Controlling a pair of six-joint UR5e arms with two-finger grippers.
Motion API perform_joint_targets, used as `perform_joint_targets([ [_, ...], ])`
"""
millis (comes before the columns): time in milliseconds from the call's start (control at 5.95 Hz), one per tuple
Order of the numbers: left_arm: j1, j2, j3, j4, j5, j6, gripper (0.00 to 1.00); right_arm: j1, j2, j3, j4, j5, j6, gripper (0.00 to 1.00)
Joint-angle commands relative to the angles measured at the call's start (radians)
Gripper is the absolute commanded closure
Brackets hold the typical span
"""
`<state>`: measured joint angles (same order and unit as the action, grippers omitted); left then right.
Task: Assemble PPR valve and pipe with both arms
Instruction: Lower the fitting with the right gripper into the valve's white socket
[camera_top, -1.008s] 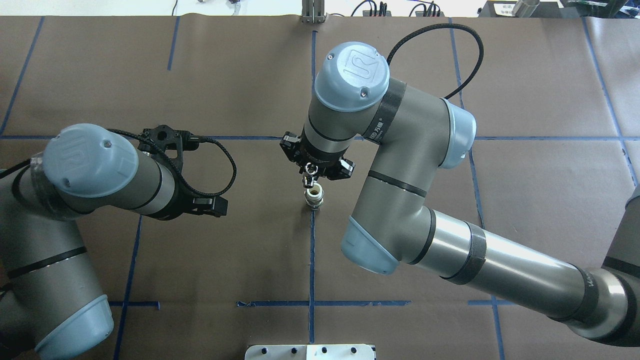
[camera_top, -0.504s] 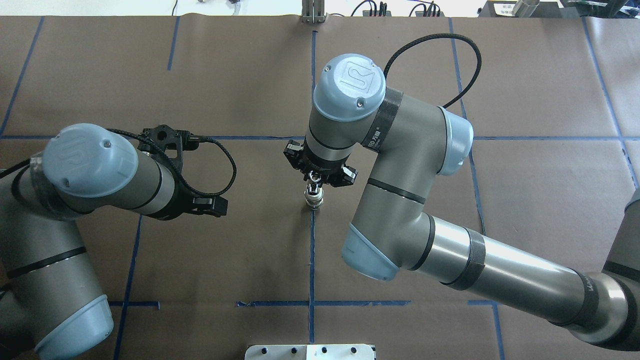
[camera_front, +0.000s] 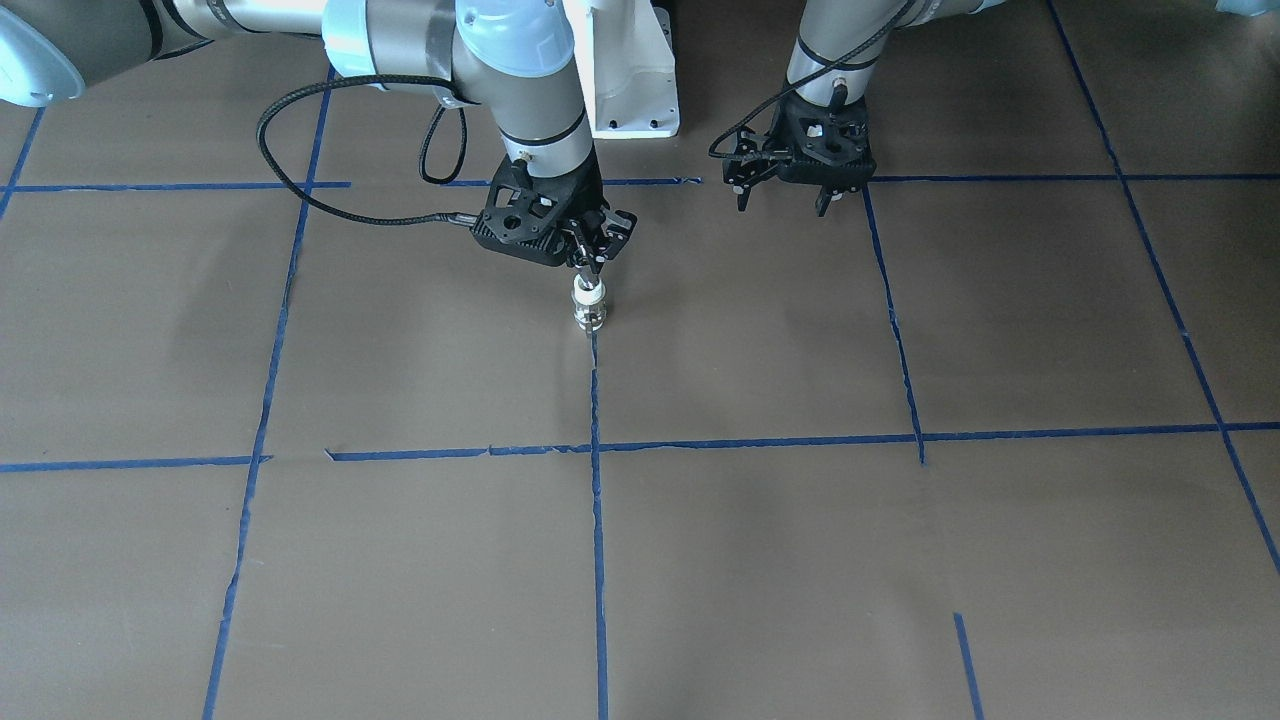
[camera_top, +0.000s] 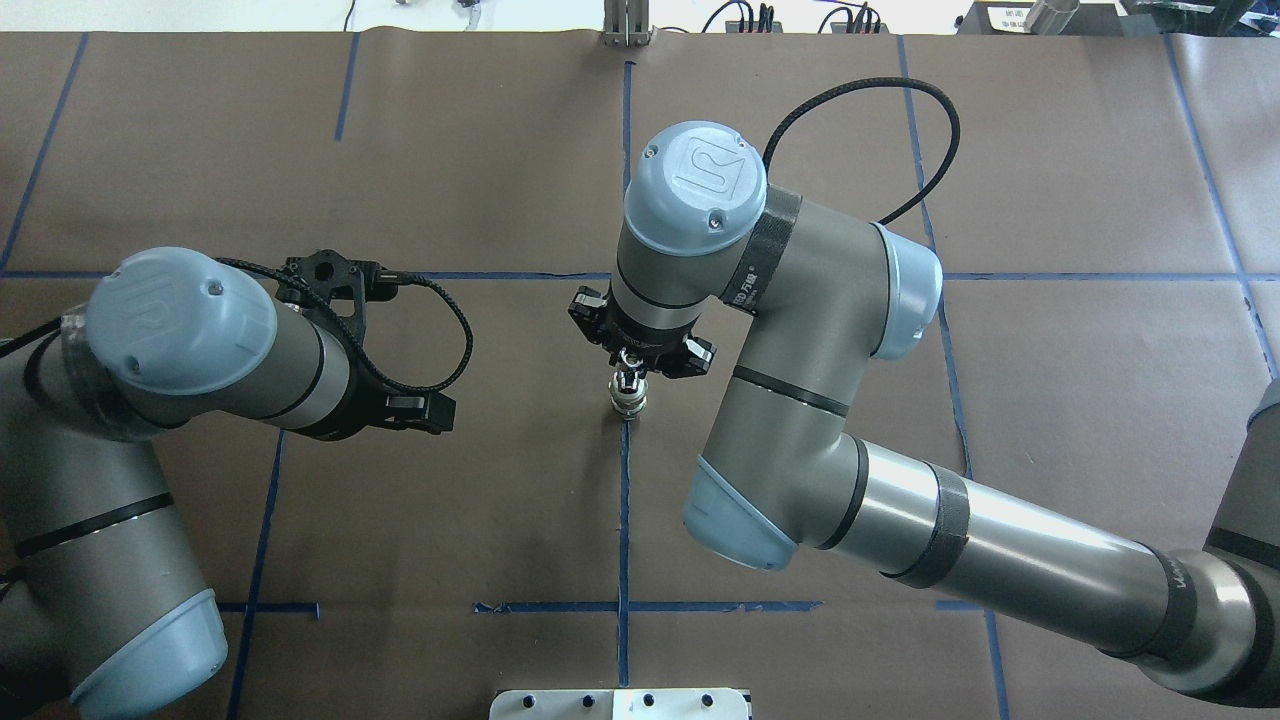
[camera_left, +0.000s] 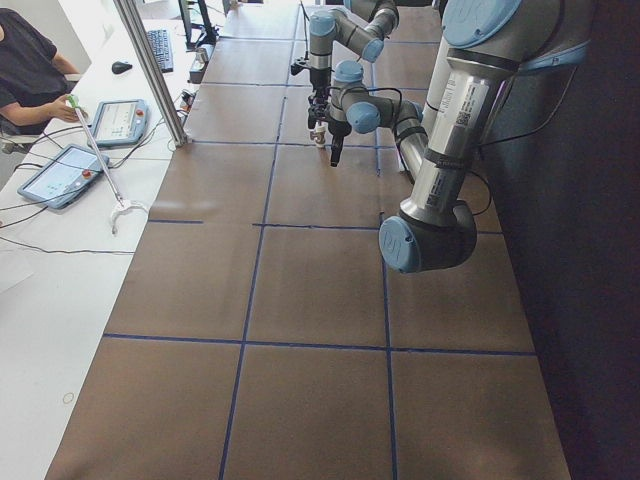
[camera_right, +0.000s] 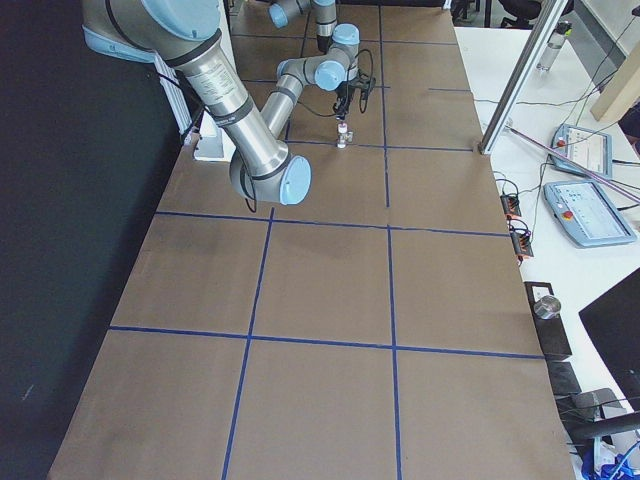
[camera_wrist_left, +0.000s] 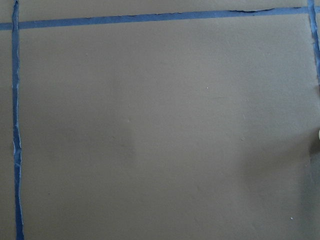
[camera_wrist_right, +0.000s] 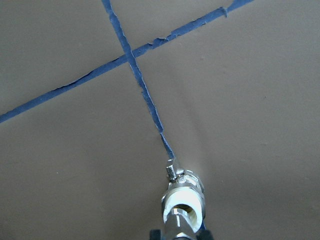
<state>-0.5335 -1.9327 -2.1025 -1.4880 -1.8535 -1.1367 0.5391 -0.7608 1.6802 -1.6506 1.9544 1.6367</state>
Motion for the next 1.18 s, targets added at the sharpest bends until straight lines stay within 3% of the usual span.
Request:
perform_joint_targets([
  [0, 0.003, 0.0, 0.001, 0.0, 0.0, 0.0, 0.0, -0.001, -0.005, 0.001, 0.0, 0.0, 0.0, 1.0],
  [336, 0.003, 0.0, -0.001, 0.0, -0.001, 0.0, 0.0, -0.002, -0.008, 0.001, 0.0, 0.0, 0.0, 1.0],
  [504, 0.003, 0.0, -0.001, 0.0, 0.0, 0.0, 0.0, -0.01, -0.009, 0.0, 0.002, 0.0, 0.0, 0.95],
  [672, 0.003, -0.002, -0.002, 0.0, -0.001, 0.0, 0.0, -0.019, -0.003, -0.004, 0.002, 0.0, 0.0, 0.71],
  [1008, 0.003, -0.002, -0.002, 0.0, 0.0, 0.0, 0.0, -0.022, -0.006, -0.005, 0.002, 0.0, -0.002, 0.54],
])
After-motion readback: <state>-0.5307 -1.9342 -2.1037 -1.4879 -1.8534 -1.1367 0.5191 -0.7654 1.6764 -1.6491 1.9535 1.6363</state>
